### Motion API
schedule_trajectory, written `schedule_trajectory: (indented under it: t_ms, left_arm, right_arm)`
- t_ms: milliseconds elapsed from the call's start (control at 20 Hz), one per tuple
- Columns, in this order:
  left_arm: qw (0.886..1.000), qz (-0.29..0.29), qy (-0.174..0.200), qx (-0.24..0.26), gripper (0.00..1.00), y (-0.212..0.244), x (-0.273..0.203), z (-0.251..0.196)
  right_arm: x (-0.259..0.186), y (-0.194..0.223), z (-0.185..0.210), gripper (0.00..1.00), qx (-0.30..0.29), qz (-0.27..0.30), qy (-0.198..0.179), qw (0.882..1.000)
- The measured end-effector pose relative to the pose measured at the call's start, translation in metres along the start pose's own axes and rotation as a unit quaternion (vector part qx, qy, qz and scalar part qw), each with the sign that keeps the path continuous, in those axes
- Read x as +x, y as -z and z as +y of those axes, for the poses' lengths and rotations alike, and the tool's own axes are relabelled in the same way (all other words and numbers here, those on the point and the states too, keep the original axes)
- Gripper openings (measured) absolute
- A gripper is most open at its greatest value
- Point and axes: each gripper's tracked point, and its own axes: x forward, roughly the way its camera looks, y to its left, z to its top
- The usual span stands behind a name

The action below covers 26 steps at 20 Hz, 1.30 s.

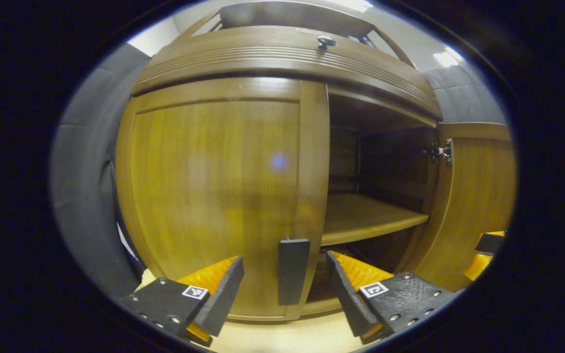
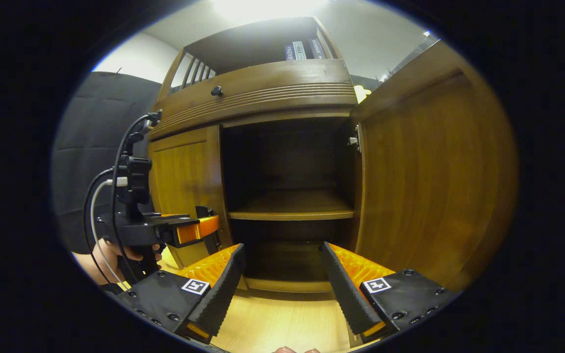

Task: Open the right door of the double-door shoe cabinet with the right hand, and open the left door with the left hand.

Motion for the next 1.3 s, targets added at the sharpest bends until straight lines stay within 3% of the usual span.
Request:
schedule_trajectory:
  t_ms: [50, 100, 150, 200, 250, 350, 550, 700, 850, 1300]
  left_arm:
    - [1.0, -0.009, 0.001, 0.002, 0.83, 0.0, 0.004, 0.001]
    - [1.0, -0.015, 0.001, 0.004, 0.75, -0.001, 0.008, -0.001]
    - [1.0, -0.019, -0.001, 0.007, 0.75, 0.0, 0.012, -0.002]
    - [1.0, -0.019, -0.002, 0.008, 0.75, 0.0, 0.013, -0.003]
    - [1.0, -0.019, -0.01, 0.009, 0.67, 0.004, 0.019, -0.003]
    - [1.0, -0.02, -0.009, 0.005, 0.52, 0.008, 0.022, -0.008]
    - [0.999, -0.018, -0.033, 0.027, 0.27, 0.014, 0.023, -0.015]
    - [0.999, -0.006, -0.044, 0.02, 0.23, 0.022, 0.024, -0.015]
    - [0.999, 0.0, -0.046, 0.011, 0.08, 0.024, 0.024, -0.016]
    - [0.998, -0.004, -0.059, 0.0, 0.08, 0.024, 0.014, -0.014]
  right_arm:
    - [0.003, 0.0, -0.001, 1.0, 0.0, 0.0, -0.001, 1.0]
    - [0.005, 0.0, -0.002, 0.93, 0.0, -0.001, -0.001, 1.0]
    - [0.008, -0.001, -0.003, 0.93, 0.0, -0.002, -0.001, 1.0]
    - [0.01, -0.001, -0.005, 1.0, 0.001, -0.002, -0.001, 1.0]
    - [0.014, 0.0, -0.005, 0.92, 0.002, 0.0, -0.003, 1.0]
    - [0.019, 0.004, -0.006, 0.98, 0.003, 0.004, -0.005, 1.0]
    - [0.028, 0.009, -0.007, 0.95, 0.006, 0.012, -0.012, 1.0]
    - [0.035, 0.012, -0.007, 0.94, 0.007, 0.019, -0.019, 1.0]
    - [0.042, 0.013, -0.007, 0.93, 0.007, 0.026, -0.029, 0.999]
    - [0.053, 0.022, 0.006, 0.93, 0.001, 0.038, -0.086, 0.996]
